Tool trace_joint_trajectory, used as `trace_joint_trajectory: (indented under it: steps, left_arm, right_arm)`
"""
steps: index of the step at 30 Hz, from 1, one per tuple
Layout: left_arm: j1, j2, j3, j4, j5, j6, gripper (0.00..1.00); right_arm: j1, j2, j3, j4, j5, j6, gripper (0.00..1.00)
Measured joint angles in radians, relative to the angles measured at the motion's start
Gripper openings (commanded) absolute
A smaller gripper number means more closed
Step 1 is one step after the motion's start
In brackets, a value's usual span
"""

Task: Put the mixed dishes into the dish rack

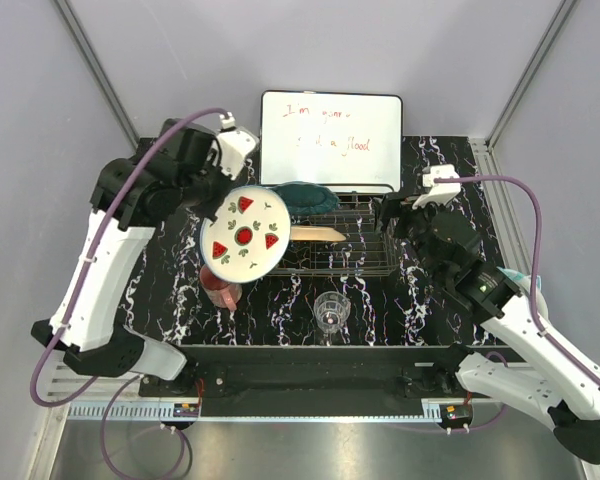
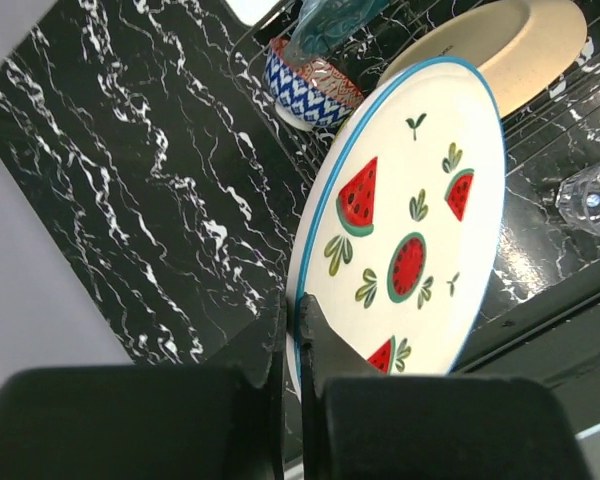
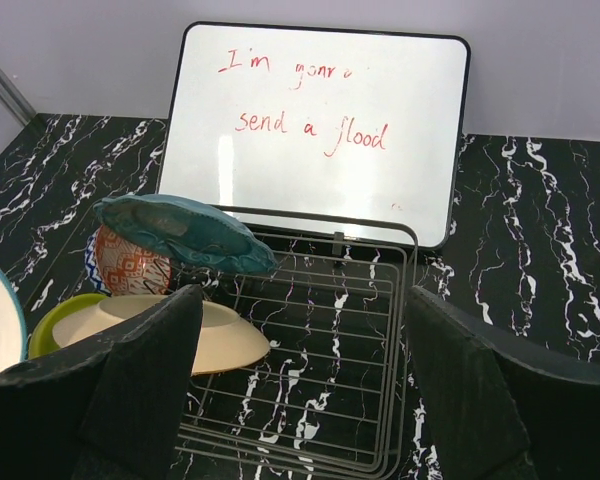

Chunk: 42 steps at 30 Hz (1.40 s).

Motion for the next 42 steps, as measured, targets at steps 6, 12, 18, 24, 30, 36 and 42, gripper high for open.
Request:
trace_joint_trajectory:
  steps: [6,12,18,24,30,36,42]
  left_arm:
    - [-0.168,0.047,0.017,0.002,-0.129,0.050,0.00]
    - [-0.354,0.050,0.006,0.048,-0.251,0.125,0.00]
    - [-0.491,0.036,-0.080,0.139,-0.363,0.219,0.00]
    - [-0.601,-0.001,-0.176,0.210,-0.481,0.305,0.00]
    - [-0.702,-0.103,-0.363,0.412,-0.601,0.447,0.00]
    - [-0.726,-0.150,-0.497,0.562,-0.671,0.544,0.00]
    - [-0.726,-0.170,-0.563,0.658,-0.684,0.606,0.00]
  right_arm:
    - [0.000,-0.013,-0.005,-0.017,0.026,0.000,0.89]
    - [0.000,-0.005,-0.008,-0.019,0.028,0.000,0.90]
    - [0.000,0.010,-0.009,-0.021,0.031,0.000,0.90]
    - [0.000,0.011,-0.010,-0.024,0.048,0.000,0.90]
    - [0.000,0.009,-0.014,-0.023,0.054,0.000,0.89]
    - [0.000,-0.002,-0.031,-0.024,0.044,-0.003,0.96]
    - [-0.002,-0.147,-0.251,0.172,-0.187,-0.120,1.00]
